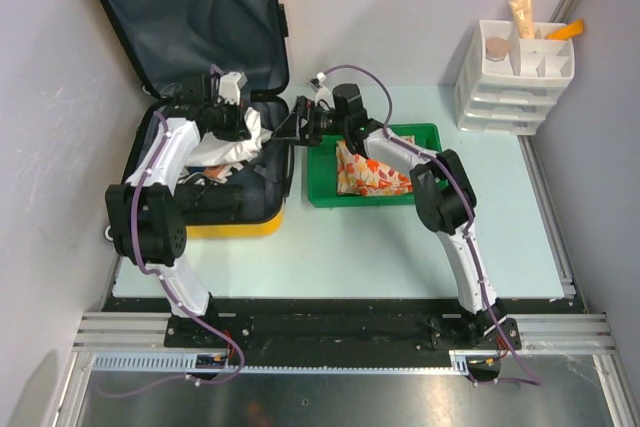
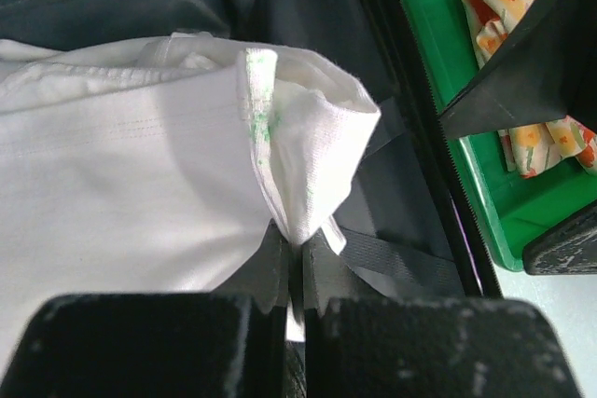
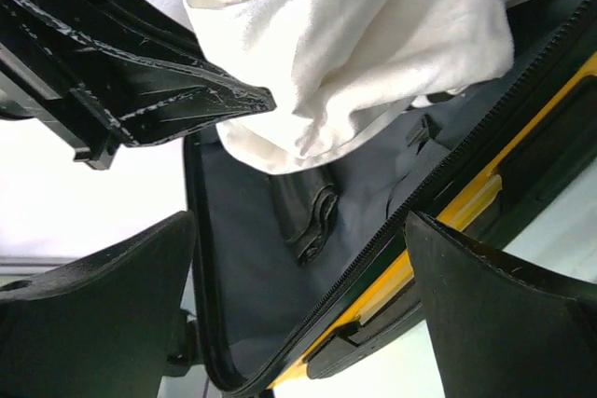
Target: Open, take out, and arrange the luggage
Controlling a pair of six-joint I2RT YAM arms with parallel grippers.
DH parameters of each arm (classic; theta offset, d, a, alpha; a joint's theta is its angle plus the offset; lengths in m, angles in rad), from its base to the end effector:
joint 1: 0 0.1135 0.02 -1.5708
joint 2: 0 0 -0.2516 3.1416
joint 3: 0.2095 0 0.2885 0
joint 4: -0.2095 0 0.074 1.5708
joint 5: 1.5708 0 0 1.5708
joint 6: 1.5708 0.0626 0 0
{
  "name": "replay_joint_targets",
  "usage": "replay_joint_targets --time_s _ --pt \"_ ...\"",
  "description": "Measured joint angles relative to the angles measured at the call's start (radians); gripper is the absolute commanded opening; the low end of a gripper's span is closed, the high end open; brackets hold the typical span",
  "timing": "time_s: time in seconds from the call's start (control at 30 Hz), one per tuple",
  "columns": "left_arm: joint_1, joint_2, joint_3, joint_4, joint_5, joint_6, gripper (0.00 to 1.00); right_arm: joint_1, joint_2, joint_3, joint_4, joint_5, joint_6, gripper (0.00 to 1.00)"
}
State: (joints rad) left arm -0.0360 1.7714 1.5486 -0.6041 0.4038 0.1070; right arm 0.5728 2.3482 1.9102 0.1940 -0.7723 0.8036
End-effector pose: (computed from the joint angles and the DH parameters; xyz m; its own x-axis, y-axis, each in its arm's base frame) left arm 0.4465 -0.0407 0.2594 -0.6992 0.1235 -0.7042 0.3758 0.9014 -0.2152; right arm 0.4745 0.3580 0.1988 -0.8300 0.0783 -0.5522 -0.5183 0.2574 0.8155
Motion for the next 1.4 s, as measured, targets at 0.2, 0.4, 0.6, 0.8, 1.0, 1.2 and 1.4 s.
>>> replay_joint_targets --time_s 0.2,0.4,0.6,0.8,1.0,1.2,1.4 --pt "0.000 -0.010 -0.008 -0.005 0.000 -0.001 0.00 0.005 -0.075 -0.085 -0.043 0.084 -0.101 0.99" --pt "0.000 -0.016 -0.008 -0.011 0.001 -0.013 0.00 0.014 -0.098 -0.088 -0.042 0.095 -0.085 1.00" --pt "0.000 -0.016 -0.008 -0.013 0.002 -0.038 0.00 0.087 -0.087 -0.012 -0.037 0.114 -0.030 1.00" --pt "0.000 -0.015 -0.003 -0.016 0.004 -0.050 0.00 0.149 -0.062 0.050 -0.022 0.149 0.035 1.00" --pt "0.000 -0.016 0.004 -0.020 0.014 -0.056 0.00 0.175 -0.021 0.050 -0.052 0.193 0.095 1.00" --pt "0.000 -0.016 0.004 -0.028 0.019 -0.056 0.00 0.187 -0.005 0.050 -0.072 0.254 0.145 1.00" --pt "0.007 -0.016 0.004 -0.029 0.023 -0.056 0.00 0.188 0.000 0.050 -0.060 0.266 0.198 1.00"
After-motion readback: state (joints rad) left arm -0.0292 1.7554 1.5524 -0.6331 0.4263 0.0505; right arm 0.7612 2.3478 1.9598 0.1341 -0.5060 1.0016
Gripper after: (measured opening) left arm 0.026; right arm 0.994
